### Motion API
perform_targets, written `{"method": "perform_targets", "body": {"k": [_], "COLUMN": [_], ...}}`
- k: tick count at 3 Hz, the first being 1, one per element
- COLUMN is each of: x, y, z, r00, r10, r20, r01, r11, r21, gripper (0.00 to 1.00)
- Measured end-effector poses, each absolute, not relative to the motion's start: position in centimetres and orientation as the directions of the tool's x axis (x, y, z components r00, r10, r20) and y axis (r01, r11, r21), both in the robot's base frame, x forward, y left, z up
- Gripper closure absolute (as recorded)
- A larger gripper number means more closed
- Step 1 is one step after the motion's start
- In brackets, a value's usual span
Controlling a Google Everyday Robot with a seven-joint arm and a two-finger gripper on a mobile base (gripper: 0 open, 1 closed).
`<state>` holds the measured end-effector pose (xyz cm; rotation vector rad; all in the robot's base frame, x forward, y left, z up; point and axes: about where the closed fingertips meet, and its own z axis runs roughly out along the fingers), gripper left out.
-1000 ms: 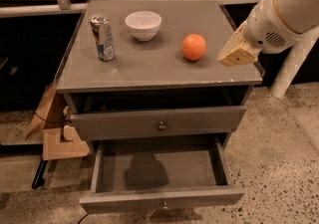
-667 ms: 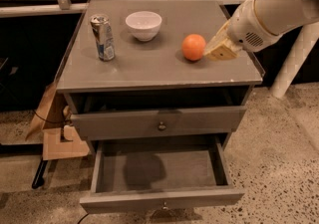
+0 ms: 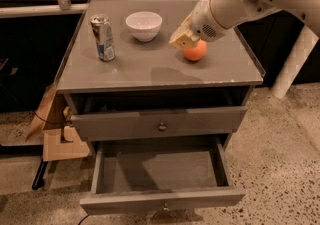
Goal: Place redbull can into middle drawer
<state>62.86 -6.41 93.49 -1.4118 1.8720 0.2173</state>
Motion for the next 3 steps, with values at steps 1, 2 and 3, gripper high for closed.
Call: {"method": "perform_targets", "body": {"k": [1, 2, 3], "x": [62.9, 63.6, 65.2], "y": [-6.4, -5.5, -3.3], "z": [93.5, 92.9, 92.5], "r00": [-0.093, -0.085, -0.061], "r10": [-0.748, -0.709, -0.635], "r20": [-0.658, -0.700, -0.770], "r01": [-0.879, -0.876, -0.878], "r11": [0.372, 0.387, 0.400], "r21": [-0.299, -0.286, -0.261], "gripper": [1.00, 1.00, 1.00]}}
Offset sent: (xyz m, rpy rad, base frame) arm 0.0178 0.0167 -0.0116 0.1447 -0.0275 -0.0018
